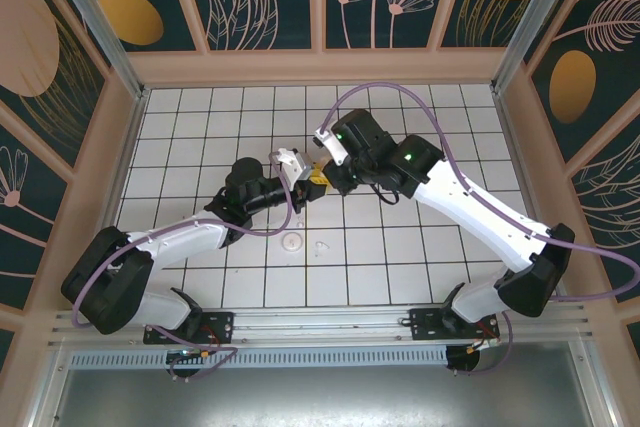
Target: Insert the wireless bluetooth earbuds into the charging case
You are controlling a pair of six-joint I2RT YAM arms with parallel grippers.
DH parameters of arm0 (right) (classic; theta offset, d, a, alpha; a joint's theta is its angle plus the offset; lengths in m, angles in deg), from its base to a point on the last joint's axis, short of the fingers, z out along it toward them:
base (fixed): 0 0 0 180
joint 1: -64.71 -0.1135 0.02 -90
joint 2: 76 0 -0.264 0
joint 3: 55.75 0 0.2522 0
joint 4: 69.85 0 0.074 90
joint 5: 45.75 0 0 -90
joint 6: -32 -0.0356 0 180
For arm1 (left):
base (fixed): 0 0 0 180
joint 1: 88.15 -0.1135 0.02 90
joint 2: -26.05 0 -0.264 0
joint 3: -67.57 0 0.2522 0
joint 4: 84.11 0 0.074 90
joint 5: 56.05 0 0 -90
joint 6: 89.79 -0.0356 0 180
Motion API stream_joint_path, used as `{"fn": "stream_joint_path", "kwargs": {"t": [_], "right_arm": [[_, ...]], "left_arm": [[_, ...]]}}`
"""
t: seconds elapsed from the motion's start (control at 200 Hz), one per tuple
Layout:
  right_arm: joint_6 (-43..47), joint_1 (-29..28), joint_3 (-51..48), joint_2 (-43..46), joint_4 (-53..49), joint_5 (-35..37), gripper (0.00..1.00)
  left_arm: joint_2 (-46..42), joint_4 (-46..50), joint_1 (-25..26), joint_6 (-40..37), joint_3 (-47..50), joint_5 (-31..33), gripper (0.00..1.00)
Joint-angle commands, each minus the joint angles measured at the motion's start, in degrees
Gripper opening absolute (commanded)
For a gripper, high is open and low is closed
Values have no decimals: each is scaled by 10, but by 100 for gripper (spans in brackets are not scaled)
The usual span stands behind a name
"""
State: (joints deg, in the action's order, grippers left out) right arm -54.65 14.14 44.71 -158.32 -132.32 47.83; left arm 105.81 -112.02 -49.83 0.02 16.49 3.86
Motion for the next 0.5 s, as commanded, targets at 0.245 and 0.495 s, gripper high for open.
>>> {"fn": "stream_joint_path", "kwargs": {"t": [0.245, 0.495], "right_arm": [[30, -3, -36, 34, 30, -72, 19], [29, 4, -46, 49, 47, -78, 22]], "left_arm": [[-8, -60, 1, 11, -21, -26, 13], [-11, -65, 1, 12, -21, -39, 13]]}}
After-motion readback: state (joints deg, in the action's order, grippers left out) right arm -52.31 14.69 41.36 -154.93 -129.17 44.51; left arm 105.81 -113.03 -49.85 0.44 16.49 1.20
